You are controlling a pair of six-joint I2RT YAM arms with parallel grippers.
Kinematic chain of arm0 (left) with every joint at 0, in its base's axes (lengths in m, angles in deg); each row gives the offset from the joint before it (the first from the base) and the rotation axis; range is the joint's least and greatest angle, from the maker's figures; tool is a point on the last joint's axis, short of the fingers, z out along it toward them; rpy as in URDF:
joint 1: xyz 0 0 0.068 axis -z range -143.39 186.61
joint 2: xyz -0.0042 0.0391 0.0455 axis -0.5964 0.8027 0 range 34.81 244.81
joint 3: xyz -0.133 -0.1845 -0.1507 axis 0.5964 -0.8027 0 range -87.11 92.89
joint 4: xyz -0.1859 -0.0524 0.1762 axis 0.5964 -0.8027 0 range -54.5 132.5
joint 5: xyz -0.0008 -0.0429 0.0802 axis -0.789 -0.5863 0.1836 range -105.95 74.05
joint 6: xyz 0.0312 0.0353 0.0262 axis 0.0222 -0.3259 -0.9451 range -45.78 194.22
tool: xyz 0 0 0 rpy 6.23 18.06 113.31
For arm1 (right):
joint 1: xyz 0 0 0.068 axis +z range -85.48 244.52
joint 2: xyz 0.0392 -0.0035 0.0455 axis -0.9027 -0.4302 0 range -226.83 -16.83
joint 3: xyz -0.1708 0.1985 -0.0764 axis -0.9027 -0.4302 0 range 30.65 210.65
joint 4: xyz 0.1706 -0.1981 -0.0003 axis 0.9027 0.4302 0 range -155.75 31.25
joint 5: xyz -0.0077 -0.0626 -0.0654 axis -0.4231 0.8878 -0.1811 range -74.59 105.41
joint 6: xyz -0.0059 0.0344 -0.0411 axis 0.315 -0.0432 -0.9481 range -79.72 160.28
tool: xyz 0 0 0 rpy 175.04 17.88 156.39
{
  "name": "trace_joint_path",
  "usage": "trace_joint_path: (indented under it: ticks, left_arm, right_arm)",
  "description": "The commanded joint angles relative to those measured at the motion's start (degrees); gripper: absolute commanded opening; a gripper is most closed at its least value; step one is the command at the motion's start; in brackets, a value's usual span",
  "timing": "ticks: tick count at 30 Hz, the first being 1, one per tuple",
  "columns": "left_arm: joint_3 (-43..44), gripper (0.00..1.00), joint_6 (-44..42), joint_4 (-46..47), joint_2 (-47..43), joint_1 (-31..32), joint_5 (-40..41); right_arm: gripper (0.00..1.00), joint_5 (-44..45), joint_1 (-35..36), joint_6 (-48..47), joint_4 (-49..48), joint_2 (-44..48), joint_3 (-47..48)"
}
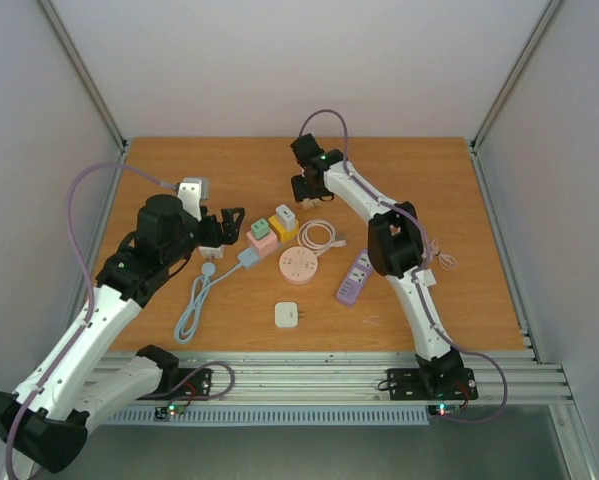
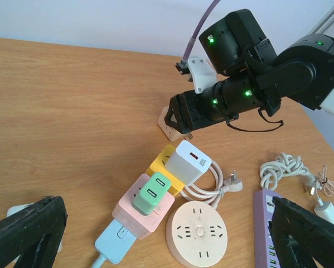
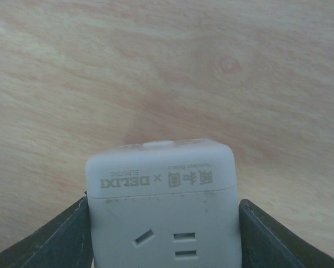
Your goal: Insert the plug
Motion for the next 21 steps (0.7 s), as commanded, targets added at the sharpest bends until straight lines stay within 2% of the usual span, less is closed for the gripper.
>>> trace_joint_path:
  ticks: [1, 8, 12, 17, 21]
  left_arm:
    - [0.54, 0.99, 0.81, 3.6, 0.3, -0.19, -0.75]
    - [0.05, 0.99, 0.5, 8.13, 2.12, -0.06, -3.29]
    - [-0.77, 0.96, 1.46, 13.59, 4.74, 1.03, -5.4]
    - [-0.51, 0.94, 4.31, 20.87, 11.16, 7.87, -0.88]
    - [-0.77, 0.99, 4.56, 29.1, 16.19, 14.44, 4.45]
  right_arm:
    - [0.57, 3.69, 0.16, 1.67, -2.9, 8.72, -6.0]
    - [0.57, 3.12, 0.16, 12.5, -13.4, 27.64, -24.42]
    - [0.57, 2.0, 0.16, 25.1, -14.89, 38.34, -33.52]
    - [0.53, -4.6, 0.4, 38.89, -19.91, 49.69, -45.51]
    - [0.53, -10.71, 0.69, 49.15, -23.29, 57.1, -51.88]
